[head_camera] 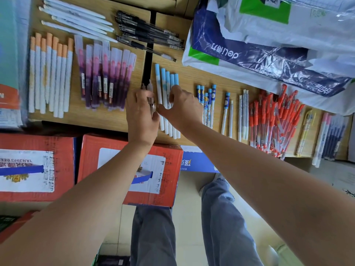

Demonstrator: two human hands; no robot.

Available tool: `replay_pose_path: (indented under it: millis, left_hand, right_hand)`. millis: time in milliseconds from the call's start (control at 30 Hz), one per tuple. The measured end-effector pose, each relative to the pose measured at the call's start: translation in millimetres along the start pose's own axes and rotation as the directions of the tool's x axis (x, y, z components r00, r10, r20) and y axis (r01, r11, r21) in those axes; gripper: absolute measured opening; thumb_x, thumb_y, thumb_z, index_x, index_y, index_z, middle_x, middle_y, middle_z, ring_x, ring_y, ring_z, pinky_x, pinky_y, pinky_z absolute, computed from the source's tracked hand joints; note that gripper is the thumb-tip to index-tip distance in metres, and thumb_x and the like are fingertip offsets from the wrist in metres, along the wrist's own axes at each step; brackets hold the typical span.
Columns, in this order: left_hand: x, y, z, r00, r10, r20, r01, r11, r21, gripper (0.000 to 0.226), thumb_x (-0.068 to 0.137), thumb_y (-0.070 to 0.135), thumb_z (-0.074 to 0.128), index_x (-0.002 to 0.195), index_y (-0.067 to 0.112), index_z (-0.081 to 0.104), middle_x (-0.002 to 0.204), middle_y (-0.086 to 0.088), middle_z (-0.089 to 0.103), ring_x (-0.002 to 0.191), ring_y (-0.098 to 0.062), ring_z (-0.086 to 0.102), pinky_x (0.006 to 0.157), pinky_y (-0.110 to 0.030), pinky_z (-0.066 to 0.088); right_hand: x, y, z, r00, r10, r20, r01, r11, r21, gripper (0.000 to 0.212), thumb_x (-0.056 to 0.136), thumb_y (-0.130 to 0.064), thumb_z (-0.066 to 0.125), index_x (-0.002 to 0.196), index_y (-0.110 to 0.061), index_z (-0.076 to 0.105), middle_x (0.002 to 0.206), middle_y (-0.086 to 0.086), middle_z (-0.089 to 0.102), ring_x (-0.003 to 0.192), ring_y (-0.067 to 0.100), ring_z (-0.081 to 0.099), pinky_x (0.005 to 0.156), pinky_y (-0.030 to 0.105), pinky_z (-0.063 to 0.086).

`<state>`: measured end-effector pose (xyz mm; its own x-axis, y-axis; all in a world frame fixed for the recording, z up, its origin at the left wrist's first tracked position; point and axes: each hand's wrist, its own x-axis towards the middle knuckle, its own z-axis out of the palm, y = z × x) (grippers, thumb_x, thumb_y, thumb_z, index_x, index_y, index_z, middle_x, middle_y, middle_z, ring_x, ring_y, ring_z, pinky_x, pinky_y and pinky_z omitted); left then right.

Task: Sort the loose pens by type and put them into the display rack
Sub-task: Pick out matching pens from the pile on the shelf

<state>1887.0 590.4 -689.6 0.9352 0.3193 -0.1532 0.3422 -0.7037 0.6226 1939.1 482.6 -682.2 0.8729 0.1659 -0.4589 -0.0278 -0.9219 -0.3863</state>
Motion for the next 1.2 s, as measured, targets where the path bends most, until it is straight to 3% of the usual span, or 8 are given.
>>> replay_pose_path:
  millis: [167,300,433,567,700,933,1067,1200]
  left_hand:
    - [0,-1,-2,1.0,-0.006,-0.008,0.006,1.0,0.0,0.038,0.069,-0.009,0.067,0.105,0.002,0.058,0.11,-0.014,0.054,0.1,-0.025,0.054,0.086,-0.023,0.04]
    - [-2,-5,-4,1.0,-0.028,0.012,0.027,1.0,0.01,0.037,0.07,-0.01,0.067,0.104,0.003,0.058,0.107,-0.014,0.055,0.094,-0.024,0.054,0.081,-0.014,0.034]
    - [-5,-6,-6,0.995,-0.096,0.019,0.096,0.995,-0.004,0.04,0.073,-0.006,0.07,0.109,0.004,0.057,0.107,-0.014,0.055,0.091,-0.015,0.05,0.079,-0.012,0.031]
    - [-10,-8,-5,0.982,-0.189,0.031,0.188,0.982,0.009,0.045,0.074,0.003,0.074,0.115,0.006,0.056,0.108,-0.012,0.056,0.095,-0.02,0.053,0.078,-0.014,0.03]
    - [-12,-6,-7,0.976,-0.218,0.027,0.217,0.976,0.023,0.037,0.077,0.007,0.074,0.112,0.01,0.062,0.111,-0.011,0.056,0.092,-0.021,0.058,0.081,-0.016,0.035]
    - [-17,-13,-10,0.978,-0.203,0.037,0.203,0.979,0.005,0.034,0.074,0.009,0.078,0.105,0.01,0.063,0.105,-0.009,0.062,0.087,-0.008,0.046,0.076,-0.009,0.027]
    - [-18,-13,-9,0.976,-0.212,0.053,0.213,0.977,-0.014,0.03,0.072,0.012,0.08,0.098,0.014,0.064,0.102,-0.007,0.064,0.09,-0.011,0.052,0.077,-0.012,0.032]
    - [-17,-16,-8,0.969,-0.23,0.087,0.234,0.971,-0.039,0.024,0.071,0.017,0.082,0.089,0.018,0.066,0.091,-0.005,0.066,0.085,-0.022,0.061,0.076,-0.027,0.046]
  right_hand:
    - [1,-4,-4,0.999,0.028,0.041,-0.027,0.999,-0.036,0.039,0.078,-0.051,0.066,0.085,-0.019,0.044,0.075,-0.003,0.052,0.069,0.021,0.05,0.056,0.028,0.032]
    - [-1,-4,-5,0.998,0.043,0.048,-0.042,0.999,-0.012,0.036,0.078,-0.047,0.067,0.082,-0.019,0.046,0.071,-0.004,0.051,0.066,0.019,0.049,0.054,0.027,0.03]
    - [-5,1,-5,0.996,0.078,0.054,-0.079,0.996,0.03,0.031,0.075,-0.043,0.069,0.078,-0.02,0.048,0.071,-0.005,0.053,0.068,0.018,0.051,0.053,0.026,0.031]
    - [-13,15,-6,0.993,0.121,0.009,-0.121,0.989,0.079,0.03,0.076,-0.044,0.068,0.077,-0.019,0.052,0.073,-0.001,0.061,0.067,0.018,0.055,0.05,0.024,0.031]
    - [-17,10,-1,0.996,0.081,0.033,-0.083,0.995,0.046,0.031,0.079,-0.043,0.069,0.079,-0.019,0.05,0.071,-0.003,0.055,0.067,0.017,0.051,0.049,0.024,0.028]
    - [-18,19,0,0.999,0.048,0.024,-0.049,0.998,0.038,0.023,0.081,-0.038,0.068,0.079,-0.021,0.052,0.081,-0.002,0.062,0.072,0.019,0.057,0.058,0.027,0.04]
    - [-21,34,-5,1.0,0.013,0.003,-0.013,0.997,0.071,0.025,0.082,-0.038,0.07,0.08,-0.017,0.057,0.079,-0.002,0.063,0.072,0.017,0.058,0.059,0.028,0.044]
    - [-22,36,-3,0.995,-0.103,0.007,0.103,0.994,0.043,0.022,0.084,-0.034,0.07,0.088,-0.015,0.058,0.083,-0.001,0.061,0.074,0.02,0.058,0.063,0.033,0.049]
